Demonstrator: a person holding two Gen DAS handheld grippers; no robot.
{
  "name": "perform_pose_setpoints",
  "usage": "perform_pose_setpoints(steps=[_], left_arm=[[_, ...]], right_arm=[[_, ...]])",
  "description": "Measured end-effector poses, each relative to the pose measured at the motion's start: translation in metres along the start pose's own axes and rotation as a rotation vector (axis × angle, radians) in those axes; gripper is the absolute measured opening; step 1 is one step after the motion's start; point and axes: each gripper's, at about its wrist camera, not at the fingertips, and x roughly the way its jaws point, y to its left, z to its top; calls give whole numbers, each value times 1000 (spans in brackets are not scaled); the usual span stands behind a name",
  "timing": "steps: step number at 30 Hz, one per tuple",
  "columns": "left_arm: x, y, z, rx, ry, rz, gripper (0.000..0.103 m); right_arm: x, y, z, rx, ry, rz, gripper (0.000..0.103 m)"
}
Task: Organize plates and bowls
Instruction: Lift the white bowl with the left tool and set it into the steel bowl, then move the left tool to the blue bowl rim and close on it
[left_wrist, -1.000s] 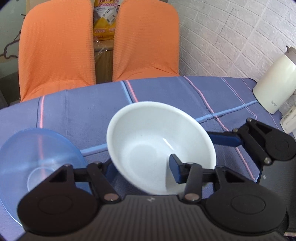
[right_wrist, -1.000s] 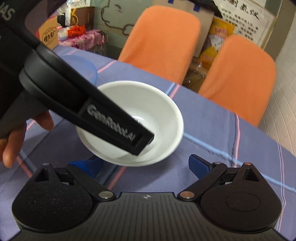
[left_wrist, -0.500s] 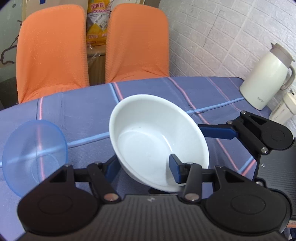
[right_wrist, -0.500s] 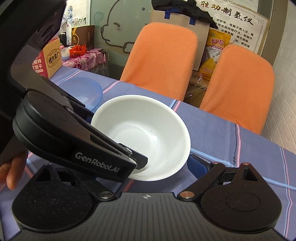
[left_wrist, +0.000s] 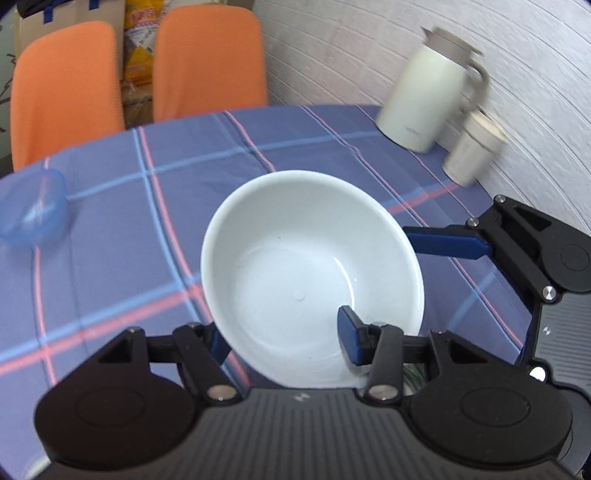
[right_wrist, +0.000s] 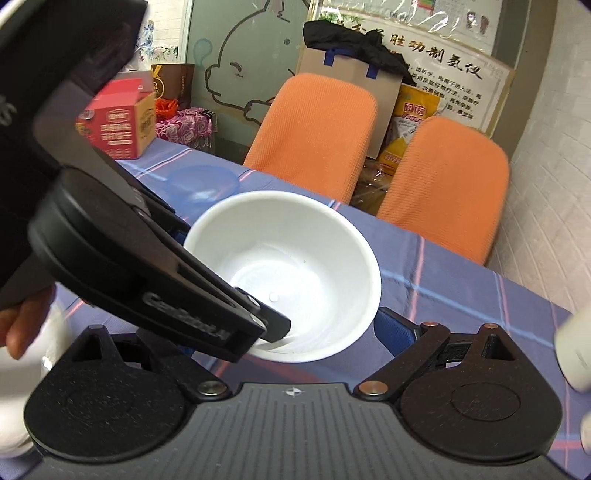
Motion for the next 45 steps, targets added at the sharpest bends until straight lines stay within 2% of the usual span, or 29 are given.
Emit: perform_pose_setpoints(steps=[5,9,11,13,18,24,29,37,45], left_arm=[[2,-33,-38,17,50,-32,47],[7,-39,-57,21,86,-35,49],[8,-40,-62,30,92,-16,59],[3,-42,-62,58,64,12,74],[-18,-37,-56,74,65,27,74],[-48,-15,-62,42,12,39,74],[-67,6,-65,10,-37,109,74],[-90,43,-74,-46,-71,161,74],[-103,94,-74,-99,-103,190,74]], right_arm=[[-49,23,-41,-33,41,-40,86],[-64,29,-66,-9,73,-33,87],[-63,30,-74,7,84,-21,87],[-60,30,-80,20,98,-7,86],[-55,29,-89,32,119,8,85],[-73,22,-111,116,122,2,85],[-88,28,-129,162,119,14,85],[-92,40,-106,132,36,29,85],[-60,53,-65,118,36,60,86]])
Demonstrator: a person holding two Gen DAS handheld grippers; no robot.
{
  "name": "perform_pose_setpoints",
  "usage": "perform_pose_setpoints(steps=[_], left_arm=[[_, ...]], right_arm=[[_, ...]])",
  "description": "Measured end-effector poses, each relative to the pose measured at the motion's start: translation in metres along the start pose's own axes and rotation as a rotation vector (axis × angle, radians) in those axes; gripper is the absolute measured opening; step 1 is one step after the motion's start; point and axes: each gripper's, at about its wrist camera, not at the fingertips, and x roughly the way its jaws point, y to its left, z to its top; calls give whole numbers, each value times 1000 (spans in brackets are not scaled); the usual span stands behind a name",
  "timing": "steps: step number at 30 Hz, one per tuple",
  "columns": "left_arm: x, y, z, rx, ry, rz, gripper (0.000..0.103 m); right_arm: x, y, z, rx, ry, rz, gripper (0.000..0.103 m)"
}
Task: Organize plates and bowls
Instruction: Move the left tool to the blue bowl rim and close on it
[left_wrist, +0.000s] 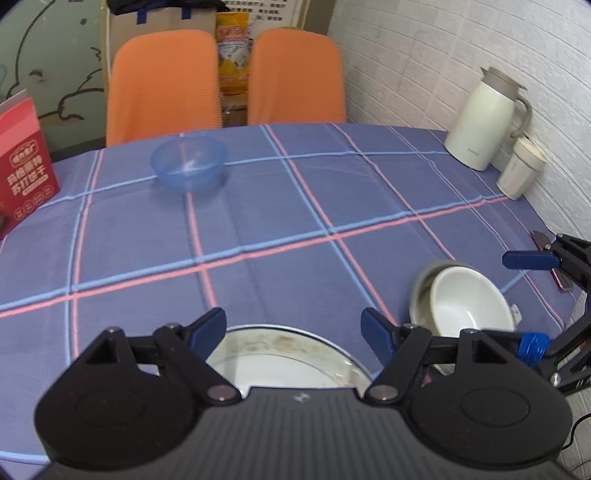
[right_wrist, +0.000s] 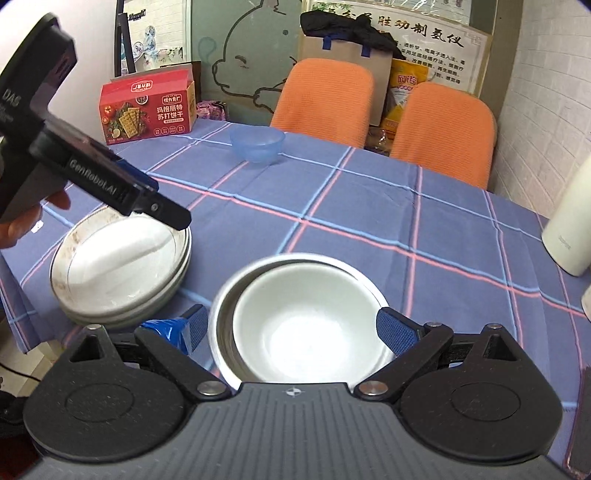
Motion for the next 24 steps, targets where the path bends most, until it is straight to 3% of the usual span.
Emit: perform_pose_setpoints(steps=[6,12,16,24], left_arm=[[15,48,23,-35,-20,39,74],[42,113,77,-174,-81,59,74],[70,143,105,-230,-81,77,74],[148,154,145,-210,-31,77,74]], right_arm=[[34,-2,42,49,-8,18,86],[98,-3,110,63,-8,27,86],[143,7,147,32,-3,25,86],[214,17,167,-26,84,40,86]])
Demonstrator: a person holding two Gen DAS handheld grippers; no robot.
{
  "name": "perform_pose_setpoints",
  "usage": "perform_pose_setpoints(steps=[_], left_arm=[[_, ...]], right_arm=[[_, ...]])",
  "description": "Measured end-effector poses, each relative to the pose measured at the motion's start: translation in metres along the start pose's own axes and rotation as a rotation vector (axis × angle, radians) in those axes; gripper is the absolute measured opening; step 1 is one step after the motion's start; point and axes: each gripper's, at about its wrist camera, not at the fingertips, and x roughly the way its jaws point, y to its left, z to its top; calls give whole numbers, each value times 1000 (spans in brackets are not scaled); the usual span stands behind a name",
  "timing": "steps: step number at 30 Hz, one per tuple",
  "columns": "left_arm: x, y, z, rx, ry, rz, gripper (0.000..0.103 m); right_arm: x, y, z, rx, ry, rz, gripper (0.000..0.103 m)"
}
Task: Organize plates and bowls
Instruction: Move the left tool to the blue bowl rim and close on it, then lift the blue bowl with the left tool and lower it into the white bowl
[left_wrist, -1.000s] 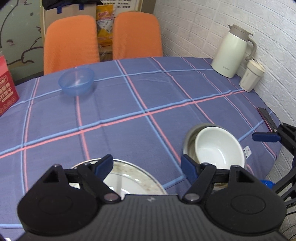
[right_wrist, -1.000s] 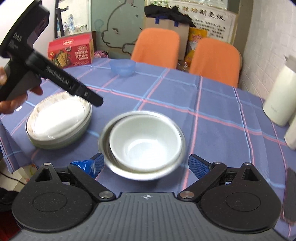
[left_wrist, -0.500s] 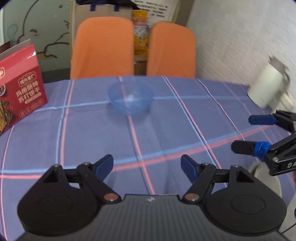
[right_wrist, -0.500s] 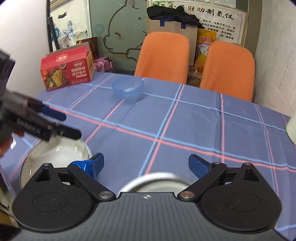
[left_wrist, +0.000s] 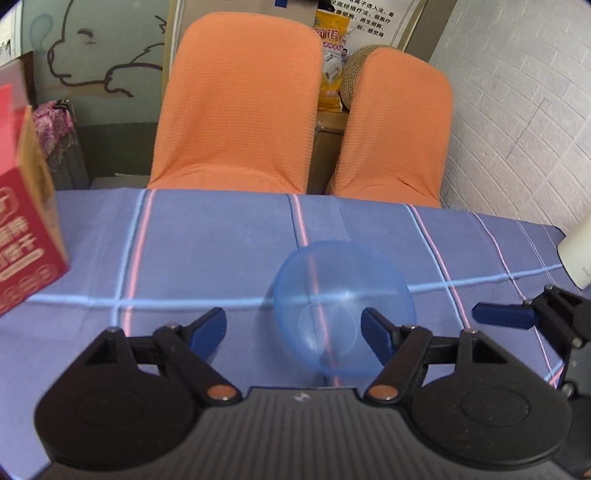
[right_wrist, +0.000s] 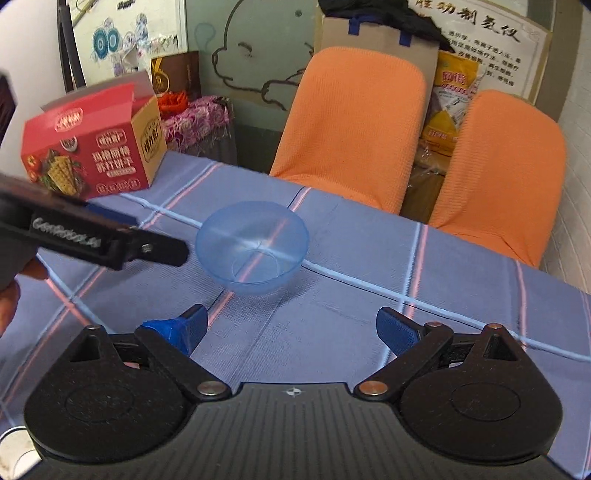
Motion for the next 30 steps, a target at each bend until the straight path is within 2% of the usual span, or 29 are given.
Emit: perform_pose_setpoints(steps=[8,11,13,15,19,25,30], left_arm=[[36,0,10,-8,8,-35,73],[41,-2,11,18,16,-52,55],[40,-4,10,49,12,-46,35],[38,-4,9,62,20,-53,28],[28,3,5,69,37,-28,28],[1,-2,-6,47,57,-60,28],[-23,-22,-16,55,67,-71,28]], right_arm=[[45,1,14,-41,59,-12,86],[57,1,16,-41,75,1,86],[60,4,14,-41,67,24,86],[60,6,14,-40,29,62,84],[60,19,14,-102,-12,86,82],[35,32,15,-94,-51,131,83],[14,40,14,-98,-48,88,84]])
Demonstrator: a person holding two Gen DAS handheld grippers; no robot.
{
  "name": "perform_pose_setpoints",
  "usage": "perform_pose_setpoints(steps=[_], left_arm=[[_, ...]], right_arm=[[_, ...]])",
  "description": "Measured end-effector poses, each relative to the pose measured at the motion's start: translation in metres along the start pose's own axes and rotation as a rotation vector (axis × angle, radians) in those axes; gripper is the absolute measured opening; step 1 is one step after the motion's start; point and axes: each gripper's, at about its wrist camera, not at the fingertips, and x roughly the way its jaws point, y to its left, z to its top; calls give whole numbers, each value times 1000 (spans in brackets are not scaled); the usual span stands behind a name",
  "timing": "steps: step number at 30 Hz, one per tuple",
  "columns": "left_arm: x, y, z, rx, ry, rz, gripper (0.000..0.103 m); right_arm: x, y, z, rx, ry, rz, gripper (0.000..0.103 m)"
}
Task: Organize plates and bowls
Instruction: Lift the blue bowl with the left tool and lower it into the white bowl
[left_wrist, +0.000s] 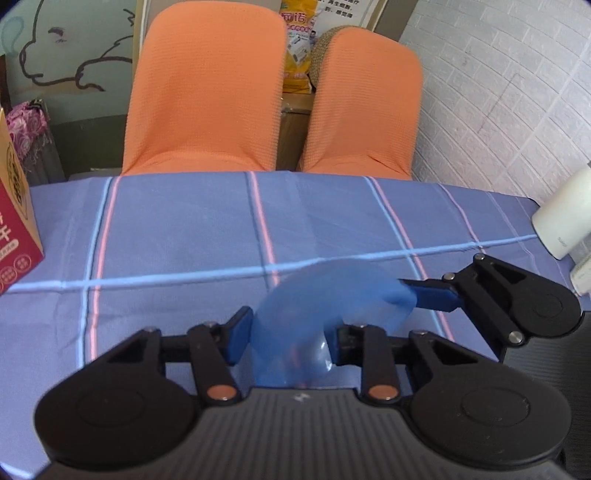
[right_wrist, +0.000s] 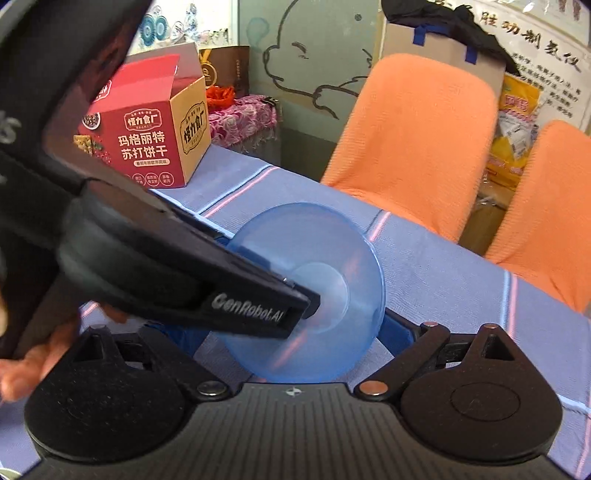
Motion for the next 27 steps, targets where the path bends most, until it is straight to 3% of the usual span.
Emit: perform_pose_setpoints(steps=[4,8,15,21,27], left_arm=[[-3,-19,-10,11,16,-17,28],[9,-25,-8,12,8,18,28],[31,-1,9,-23,-13,73,34],[42,8,11,-37,-17,47,35],[46,9,8,-33,-28,31,33]], right_arm=[[-16,3,-3,15,16,-7,84],[-26,1,-9,14,37,-42,84],[-1,-21,-9,55,54,-19,84],[14,-47,-15,104,61,16,84],[23,-42,-18,83,62,10,84]])
